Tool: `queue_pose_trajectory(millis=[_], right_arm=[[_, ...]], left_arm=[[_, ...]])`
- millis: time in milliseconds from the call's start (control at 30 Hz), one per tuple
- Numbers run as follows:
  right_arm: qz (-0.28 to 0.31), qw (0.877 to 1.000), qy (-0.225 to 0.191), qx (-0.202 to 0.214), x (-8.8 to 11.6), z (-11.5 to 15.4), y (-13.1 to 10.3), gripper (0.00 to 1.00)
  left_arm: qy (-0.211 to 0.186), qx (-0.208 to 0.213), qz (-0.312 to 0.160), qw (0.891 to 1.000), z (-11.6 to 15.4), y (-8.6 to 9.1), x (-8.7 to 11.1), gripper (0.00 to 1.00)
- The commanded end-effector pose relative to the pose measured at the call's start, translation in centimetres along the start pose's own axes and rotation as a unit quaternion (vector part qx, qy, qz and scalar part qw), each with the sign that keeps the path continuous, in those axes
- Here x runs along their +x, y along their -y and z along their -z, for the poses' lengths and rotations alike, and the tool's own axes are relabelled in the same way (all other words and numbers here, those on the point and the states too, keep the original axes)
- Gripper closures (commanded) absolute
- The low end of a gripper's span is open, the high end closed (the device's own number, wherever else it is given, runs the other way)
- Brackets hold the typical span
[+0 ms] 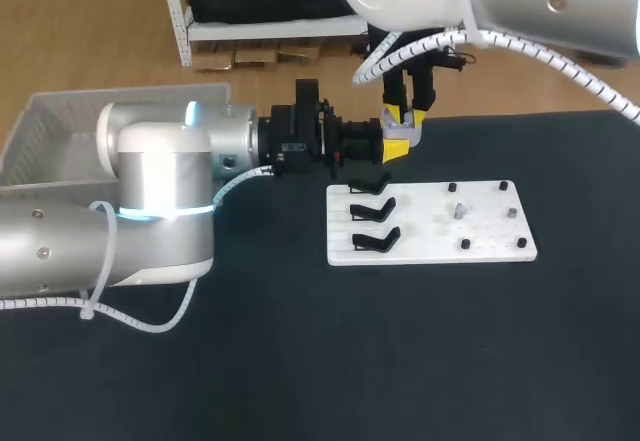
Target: Pick up each earbud case from the left stands, insert the matching earbuds, close the lid, and place the case in the box.
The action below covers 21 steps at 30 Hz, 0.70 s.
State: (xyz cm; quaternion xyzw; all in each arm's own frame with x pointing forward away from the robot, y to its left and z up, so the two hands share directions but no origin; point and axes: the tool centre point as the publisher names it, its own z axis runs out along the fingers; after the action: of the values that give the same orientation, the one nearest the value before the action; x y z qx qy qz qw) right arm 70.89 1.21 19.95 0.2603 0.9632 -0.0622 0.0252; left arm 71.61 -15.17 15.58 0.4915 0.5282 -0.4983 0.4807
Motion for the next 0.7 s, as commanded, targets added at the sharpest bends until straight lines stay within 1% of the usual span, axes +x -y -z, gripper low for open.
queue_pose_trajectory(millis=[33, 67, 100, 167, 233, 300, 333, 400, 467, 533, 600, 700], right_arm=[[0.001, 1.000, -0.003, 0.003, 0.0, 0.0, -0.2, 0.89], [0.001, 1.000, -0.003, 0.004, 0.0, 0.0, -0.1, 0.70], [0.001, 1.000, -0.003, 0.004, 0.0, 0.0, -0.1, 0.63], [0.001, 1.000, -0.002, 0.004, 0.1, 0.2, 0.2, 0.61], [0.000, 1.000, 0.000, -0.007, 0.4, 0.7, 0.5, 0.58], [0.003, 1.000, 0.001, -0.012, 0.7, 1.2, 1.0, 0.52], [0.008, 1.000, 0.005, -0.022, 0.9, 1.5, 1.4, 0.49], [0.017, 0.999, 0.013, -0.045, 1.3, 2.2, 2.2, 0.30], [0.030, 0.997, 0.034, -0.062, 1.6, 2.5, 3.1, 0.00], [0.044, 0.994, 0.053, -0.090, 2.1, 2.7, 4.0, 0.00], [0.063, 0.989, 0.079, -0.106, 2.7, 2.7, 4.8, 0.00], [0.071, 0.984, 0.107, -0.126, 3.4, 2.7, 5.8, 0.00]], left_arm=[[0.003, -0.002, -0.002, 1.000, 0.0, 0.0, 0.1, 1.00], [0.003, -0.002, -0.002, 1.000, 0.0, 0.0, 0.1, 1.00], [0.003, -0.002, -0.002, 1.000, 0.0, 0.0, 0.1, 1.00], [0.003, -0.002, -0.002, 1.000, 0.0, 0.0, 0.1, 1.00], [0.003, -0.002, -0.002, 1.000, 0.0, 0.0, 0.1, 1.00], [0.003, -0.002, -0.002, 1.000, 0.0, 0.0, 0.1, 1.00], [0.003, -0.002, -0.002, 1.000, 0.0, 0.0, 0.1, 1.00], [0.003, -0.002, -0.002, 1.000, 0.0, 0.0, 0.1, 1.00], [0.003, -0.002, -0.002, 1.000, 0.0, 0.0, 0.1, 1.00], [0.003, -0.002, -0.002, 1.000, 0.0, 0.0, 0.1, 1.00], [0.003, -0.002, -0.002, 1.000, 0.0, 0.0, 0.1, 1.00], [0.003, -0.002, -0.002, 1.000, 0.0, 0.0, 0.1, 1.00]])
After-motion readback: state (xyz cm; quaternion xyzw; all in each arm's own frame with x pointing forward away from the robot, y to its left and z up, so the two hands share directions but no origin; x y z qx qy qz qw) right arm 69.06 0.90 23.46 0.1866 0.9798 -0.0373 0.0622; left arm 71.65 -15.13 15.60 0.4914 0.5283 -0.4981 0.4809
